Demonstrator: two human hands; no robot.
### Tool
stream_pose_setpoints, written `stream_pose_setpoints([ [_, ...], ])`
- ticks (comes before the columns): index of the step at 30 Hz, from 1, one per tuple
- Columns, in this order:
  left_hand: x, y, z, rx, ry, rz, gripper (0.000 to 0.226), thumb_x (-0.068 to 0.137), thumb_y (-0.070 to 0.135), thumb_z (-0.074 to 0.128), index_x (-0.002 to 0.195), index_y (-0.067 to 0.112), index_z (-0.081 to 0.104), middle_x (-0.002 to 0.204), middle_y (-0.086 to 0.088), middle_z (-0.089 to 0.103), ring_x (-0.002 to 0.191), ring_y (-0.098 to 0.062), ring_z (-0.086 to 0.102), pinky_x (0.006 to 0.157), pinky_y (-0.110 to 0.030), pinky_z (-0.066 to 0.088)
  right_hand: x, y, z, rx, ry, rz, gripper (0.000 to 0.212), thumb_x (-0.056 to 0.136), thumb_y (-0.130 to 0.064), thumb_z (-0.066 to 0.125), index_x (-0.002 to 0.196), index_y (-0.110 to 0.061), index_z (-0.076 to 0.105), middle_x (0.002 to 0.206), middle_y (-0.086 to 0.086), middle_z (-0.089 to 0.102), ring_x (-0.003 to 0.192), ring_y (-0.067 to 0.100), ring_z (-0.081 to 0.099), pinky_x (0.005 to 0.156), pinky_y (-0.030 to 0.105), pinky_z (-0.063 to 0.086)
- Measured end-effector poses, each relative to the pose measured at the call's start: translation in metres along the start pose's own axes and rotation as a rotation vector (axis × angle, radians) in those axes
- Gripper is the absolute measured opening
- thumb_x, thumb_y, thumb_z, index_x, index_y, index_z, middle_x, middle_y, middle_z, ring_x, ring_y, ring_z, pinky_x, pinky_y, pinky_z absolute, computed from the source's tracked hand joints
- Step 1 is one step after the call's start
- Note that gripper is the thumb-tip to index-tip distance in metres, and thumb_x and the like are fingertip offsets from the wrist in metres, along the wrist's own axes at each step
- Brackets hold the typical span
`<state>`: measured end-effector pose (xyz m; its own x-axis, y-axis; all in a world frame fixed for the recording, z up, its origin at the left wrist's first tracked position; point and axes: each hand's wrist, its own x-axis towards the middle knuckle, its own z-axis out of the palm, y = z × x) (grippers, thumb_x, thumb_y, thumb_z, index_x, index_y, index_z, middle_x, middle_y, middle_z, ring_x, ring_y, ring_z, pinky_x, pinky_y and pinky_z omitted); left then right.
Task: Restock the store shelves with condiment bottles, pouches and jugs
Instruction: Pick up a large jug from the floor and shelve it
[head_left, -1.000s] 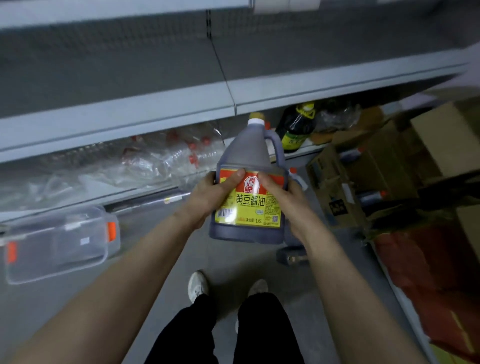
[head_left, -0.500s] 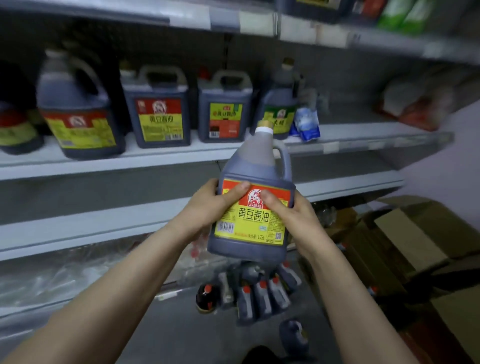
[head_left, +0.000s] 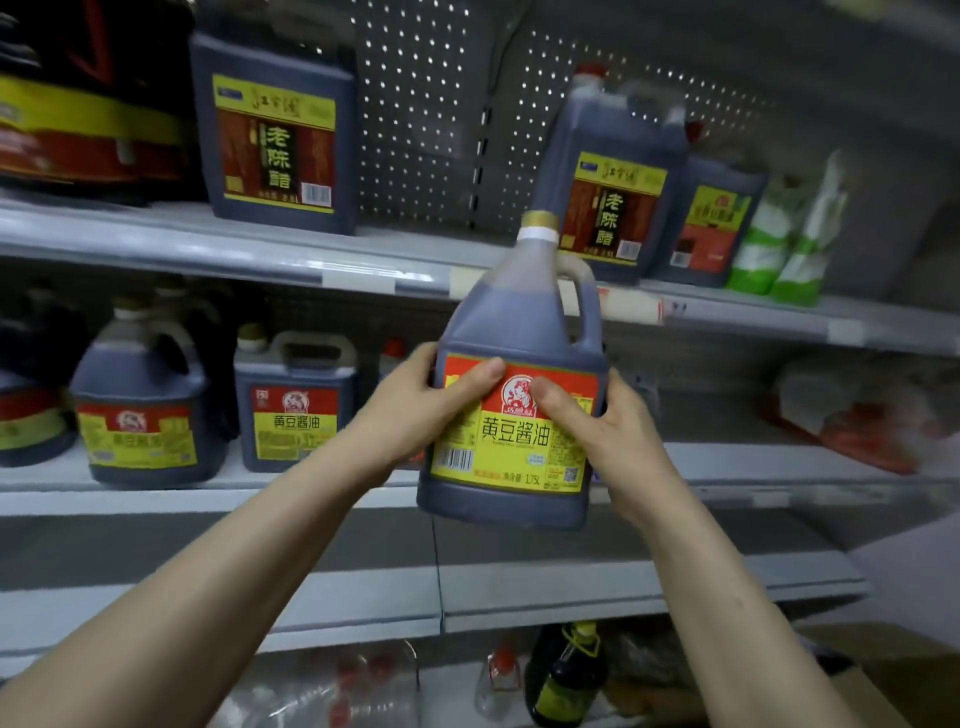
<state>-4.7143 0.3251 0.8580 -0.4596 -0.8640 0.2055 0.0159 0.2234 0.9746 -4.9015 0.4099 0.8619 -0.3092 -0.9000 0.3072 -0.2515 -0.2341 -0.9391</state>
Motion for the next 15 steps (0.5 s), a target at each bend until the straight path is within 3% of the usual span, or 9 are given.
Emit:
stream_pose_setpoints([
  [5,0.031,0.028,-0.003,0.017,0.073,0.119,0.071,0.058,0.071,0.074,0.117,0.034,0.059,0.1,0.014,0.076,0.091,-0.008,0.073,0.082,-0.032,0.058,0.052,-0.023,-0.011,-0.003,-0.079,-0.123,0.083,0.055,-0.07,0.085,0.123,-0.031,0.058,0.107,-0.011,0.076,0.095,0.009,0.074,0.071,0.024,0.06],
  [9,0.057,0.05,-0.023,0.024,0.134,0.17,0.074,0.058,0.07,0.074,0.119,0.032,0.059,0.104,0.008,0.076,0.094,-0.012,0.073,0.084,-0.037,0.059,0.095,-0.042,0.002,-0.006,-0.113,-0.203,0.084,0.056,-0.07,0.085,0.124,-0.029,0.059,0.11,-0.008,0.076,0.098,0.012,0.074,0.082,0.037,0.061],
  [15,0.098,0.084,-0.064,0.109,0.182,0.277,0.066,0.07,0.068,0.074,0.121,0.03,0.059,0.104,0.012,0.075,0.092,-0.003,0.072,0.075,-0.022,0.057,0.156,-0.068,0.032,0.004,-0.098,-0.325,0.085,0.056,-0.072,0.085,0.123,-0.027,0.06,0.111,-0.008,0.076,0.1,0.011,0.074,0.078,0.029,0.061],
])
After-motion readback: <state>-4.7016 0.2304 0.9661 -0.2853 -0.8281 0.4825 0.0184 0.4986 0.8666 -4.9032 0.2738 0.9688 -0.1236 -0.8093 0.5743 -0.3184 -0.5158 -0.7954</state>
